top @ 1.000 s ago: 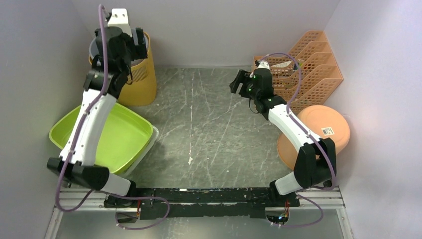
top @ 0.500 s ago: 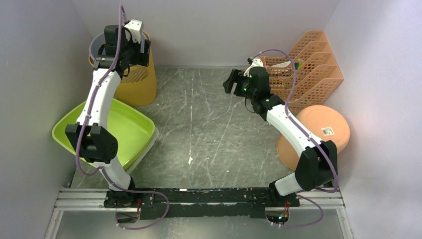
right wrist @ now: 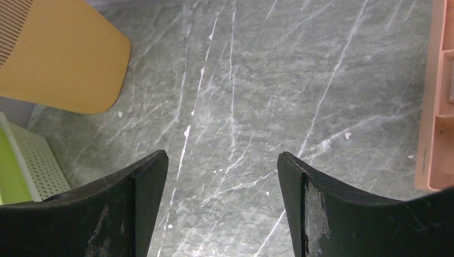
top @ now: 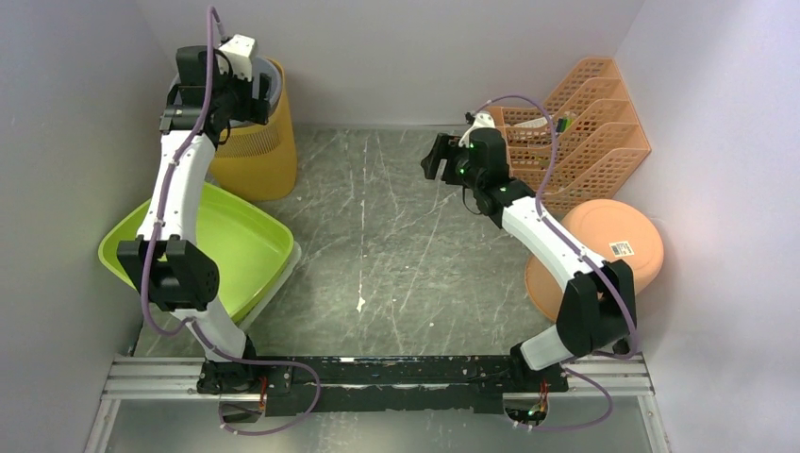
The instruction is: Turn the large container upside down
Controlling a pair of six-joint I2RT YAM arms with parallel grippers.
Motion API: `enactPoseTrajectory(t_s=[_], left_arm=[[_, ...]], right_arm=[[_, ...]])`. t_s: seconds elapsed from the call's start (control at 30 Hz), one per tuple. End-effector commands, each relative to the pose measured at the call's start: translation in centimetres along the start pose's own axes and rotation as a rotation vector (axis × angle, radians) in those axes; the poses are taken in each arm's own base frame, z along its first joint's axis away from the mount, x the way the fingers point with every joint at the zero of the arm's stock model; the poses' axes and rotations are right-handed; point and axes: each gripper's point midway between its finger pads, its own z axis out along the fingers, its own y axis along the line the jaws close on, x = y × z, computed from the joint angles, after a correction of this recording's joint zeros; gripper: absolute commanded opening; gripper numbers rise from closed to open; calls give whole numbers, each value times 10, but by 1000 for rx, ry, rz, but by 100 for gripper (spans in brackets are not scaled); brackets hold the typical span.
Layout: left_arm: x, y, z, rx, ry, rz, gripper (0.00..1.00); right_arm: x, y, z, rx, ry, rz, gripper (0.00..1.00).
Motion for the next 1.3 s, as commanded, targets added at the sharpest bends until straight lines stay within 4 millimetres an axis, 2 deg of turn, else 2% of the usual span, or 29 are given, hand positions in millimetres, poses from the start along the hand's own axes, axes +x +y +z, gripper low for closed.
enactPoseTrajectory(t_s=[0.0,0.13,0.43,0.67,0.73,0.83,0.97,1.07,1.13,1.27], left_arm=[[-16,4,-21,24,-60,20,91],[2,9,-10,9,-3,22,88],[23,-2,12,74,56,11,84],[35,-7,15,100,76,20,83],[41,-4,20,89,104,23,76],[48,-4,25,88,129,17,55],[55,-4,28,81,145,6,10],[51,1,26,45,133,-4,7],[40,8,19,3,103,-17,7],[-7,23,-12,-85,-26,-40,7]], right_arm=[[14,-4,11,5,28,-6,75],[18,-4,15,0,41,-4,75],[20,-7,17,10,46,-18,75],[23,-8,22,12,55,-20,75],[24,-8,23,9,56,-17,75],[24,-8,23,10,57,-19,75],[25,-11,23,19,57,-20,75],[27,-11,23,18,59,-19,75],[29,-12,23,19,64,-16,75],[32,-13,23,22,65,-15,75]])
